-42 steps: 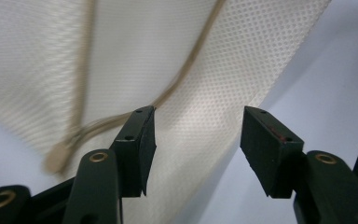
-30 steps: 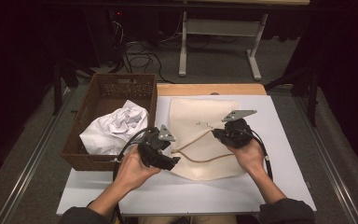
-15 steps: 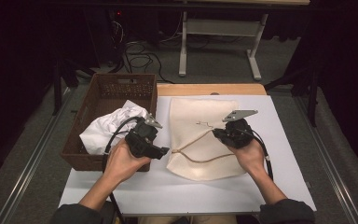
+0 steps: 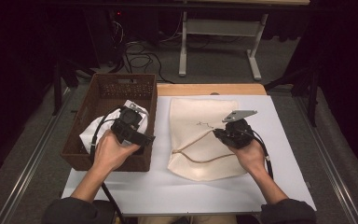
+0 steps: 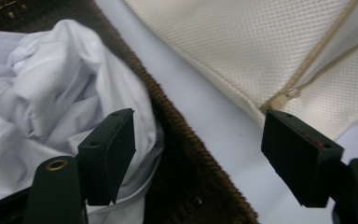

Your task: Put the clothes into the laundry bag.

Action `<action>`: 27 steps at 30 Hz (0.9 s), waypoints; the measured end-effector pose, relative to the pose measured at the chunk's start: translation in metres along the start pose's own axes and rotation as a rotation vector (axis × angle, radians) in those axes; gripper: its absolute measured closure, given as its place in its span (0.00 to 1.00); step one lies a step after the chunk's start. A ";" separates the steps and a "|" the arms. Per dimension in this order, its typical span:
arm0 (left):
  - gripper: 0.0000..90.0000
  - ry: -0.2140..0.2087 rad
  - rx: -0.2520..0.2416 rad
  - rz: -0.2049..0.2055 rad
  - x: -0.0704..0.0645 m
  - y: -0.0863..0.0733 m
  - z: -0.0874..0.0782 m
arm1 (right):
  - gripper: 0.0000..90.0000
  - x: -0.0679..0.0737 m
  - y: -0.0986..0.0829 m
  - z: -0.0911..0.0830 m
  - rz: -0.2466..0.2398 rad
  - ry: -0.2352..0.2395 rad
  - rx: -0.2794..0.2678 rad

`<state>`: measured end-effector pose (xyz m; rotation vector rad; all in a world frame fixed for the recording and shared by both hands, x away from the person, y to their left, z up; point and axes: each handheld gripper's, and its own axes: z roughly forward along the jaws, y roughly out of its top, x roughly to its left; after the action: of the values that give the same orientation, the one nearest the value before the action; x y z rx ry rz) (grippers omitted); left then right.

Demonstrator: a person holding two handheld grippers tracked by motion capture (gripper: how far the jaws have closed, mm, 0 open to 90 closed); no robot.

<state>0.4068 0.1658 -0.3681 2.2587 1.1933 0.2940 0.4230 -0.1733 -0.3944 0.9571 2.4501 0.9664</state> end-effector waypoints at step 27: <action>0.07 0.166 0.087 -0.120 0.048 0.013 0.021 | 0.97 0.001 -0.002 0.007 -0.010 0.000 0.012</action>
<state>0.4532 0.1908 -0.3810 2.2614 1.4463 0.3956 0.4254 -0.1706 -0.4006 0.9486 2.4609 0.9490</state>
